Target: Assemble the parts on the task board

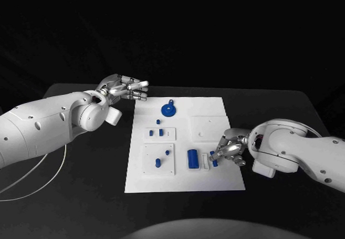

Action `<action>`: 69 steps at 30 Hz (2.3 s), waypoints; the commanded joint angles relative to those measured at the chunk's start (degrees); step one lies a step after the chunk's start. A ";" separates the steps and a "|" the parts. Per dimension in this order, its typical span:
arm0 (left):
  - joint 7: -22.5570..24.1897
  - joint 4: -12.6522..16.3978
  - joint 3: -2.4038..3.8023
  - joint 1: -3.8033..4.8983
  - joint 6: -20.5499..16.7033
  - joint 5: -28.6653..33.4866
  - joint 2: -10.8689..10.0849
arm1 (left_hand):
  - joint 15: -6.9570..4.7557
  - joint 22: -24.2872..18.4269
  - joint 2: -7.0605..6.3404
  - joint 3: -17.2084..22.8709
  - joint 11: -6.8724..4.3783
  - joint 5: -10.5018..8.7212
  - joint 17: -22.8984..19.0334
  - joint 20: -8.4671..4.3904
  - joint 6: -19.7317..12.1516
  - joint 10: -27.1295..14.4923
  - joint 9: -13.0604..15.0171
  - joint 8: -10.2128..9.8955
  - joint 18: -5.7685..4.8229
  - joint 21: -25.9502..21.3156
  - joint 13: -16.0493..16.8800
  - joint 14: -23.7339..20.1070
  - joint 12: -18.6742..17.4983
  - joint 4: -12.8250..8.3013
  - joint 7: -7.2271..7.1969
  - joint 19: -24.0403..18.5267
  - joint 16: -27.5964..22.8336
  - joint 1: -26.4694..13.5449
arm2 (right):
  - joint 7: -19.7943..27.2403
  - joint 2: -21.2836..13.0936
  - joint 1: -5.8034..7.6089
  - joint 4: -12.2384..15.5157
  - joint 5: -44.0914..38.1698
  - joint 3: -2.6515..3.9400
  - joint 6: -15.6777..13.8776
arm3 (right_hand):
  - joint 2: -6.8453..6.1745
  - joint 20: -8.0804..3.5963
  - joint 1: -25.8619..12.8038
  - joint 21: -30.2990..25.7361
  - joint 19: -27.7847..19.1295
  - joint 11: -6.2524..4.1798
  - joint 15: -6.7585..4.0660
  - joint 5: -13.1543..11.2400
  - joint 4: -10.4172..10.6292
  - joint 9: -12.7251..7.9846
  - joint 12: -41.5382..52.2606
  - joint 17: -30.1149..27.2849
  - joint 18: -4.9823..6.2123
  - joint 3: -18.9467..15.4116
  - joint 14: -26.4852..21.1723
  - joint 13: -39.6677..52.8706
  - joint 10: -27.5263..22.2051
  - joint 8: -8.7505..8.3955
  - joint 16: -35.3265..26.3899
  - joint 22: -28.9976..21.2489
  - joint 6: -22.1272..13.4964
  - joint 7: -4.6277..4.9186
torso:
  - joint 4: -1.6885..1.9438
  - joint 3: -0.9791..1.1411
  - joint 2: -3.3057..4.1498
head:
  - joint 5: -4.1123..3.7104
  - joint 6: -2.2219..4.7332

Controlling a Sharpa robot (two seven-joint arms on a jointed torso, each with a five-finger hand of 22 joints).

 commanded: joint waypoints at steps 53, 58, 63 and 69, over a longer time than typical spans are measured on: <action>0.38 0.23 0.03 -0.01 0.79 -0.32 0.46 | -0.04 -0.06 0.03 -0.22 0.01 0.08 0.06 0.26 -0.07 -0.11 0.03 0.02 -0.24 -0.15 0.06 -0.25 -0.15 0.13 0.45 -0.24 0.05 -0.45 | -2.05 3.77 0.00 -3.14 -0.75 -1.63 0.88 | -0.57 0.21 0.83 -0.47 3.02 -0.41 0.01 -7.58 -0.97 -4.42 0.07 -0.01 -0.38 -0.63 0.20 -0.27 0.63 0.12 -0.13 5.11 0.66 -0.97 | -0.01 0.02 -0.02 | 0.31 -0.30; 0.36 0.23 0.03 -0.01 0.78 -0.32 0.45 | -0.04 -0.06 0.03 -0.22 0.01 0.08 0.06 0.26 -0.07 -0.11 0.03 0.02 -0.24 -0.15 0.06 -0.25 -0.15 0.13 0.45 -0.24 0.05 -0.45 | -1.97 3.72 0.00 -3.12 -0.73 -1.64 0.87 | -1.39 0.24 1.12 -0.51 3.05 -0.32 0.04 -8.97 1.63 -5.58 0.15 0.01 -0.40 -2.78 0.22 -0.30 0.76 0.13 -0.10 5.12 0.80 -0.94 | -0.02 0.01 -0.02 | 0.35 -0.27; 0.34 0.21 0.03 -0.01 0.78 -0.33 0.42 | -0.04 -0.06 0.03 -0.22 0.01 0.08 0.06 0.26 -0.07 -0.11 0.03 0.02 -0.24 -0.15 0.06 -0.25 -0.15 0.13 0.45 -0.24 0.05 -0.45 | -1.97 3.61 0.00 -3.08 -0.71 -1.64 0.92 | -1.82 0.28 1.54 -0.64 3.05 -0.26 0.09 -11.23 3.44 -6.07 0.14 0.03 -0.37 -4.05 0.24 -0.36 0.81 0.13 -0.09 5.09 0.85 -0.89 | -0.02 0.00 -0.02 | 0.32 -0.30; 0.30 0.22 0.03 -0.01 0.80 -0.36 0.40 | -0.04 -0.06 0.03 -0.22 0.01 0.08 0.06 0.26 -0.07 -0.11 0.03 0.02 -0.24 -0.15 0.06 -0.25 -0.15 0.13 0.45 -0.24 0.05 -0.45 | -1.86 3.48 0.00 -2.94 -0.69 -1.65 0.75 | -2.76 0.40 1.16 -0.64 3.09 -0.08 0.23 -19.73 7.29 -6.13 0.18 -0.01 -0.31 -5.31 0.25 -0.43 0.92 0.16 -0.14 5.10 0.93 -0.71 | 0.01 0.03 0.01 | 0.33 -0.29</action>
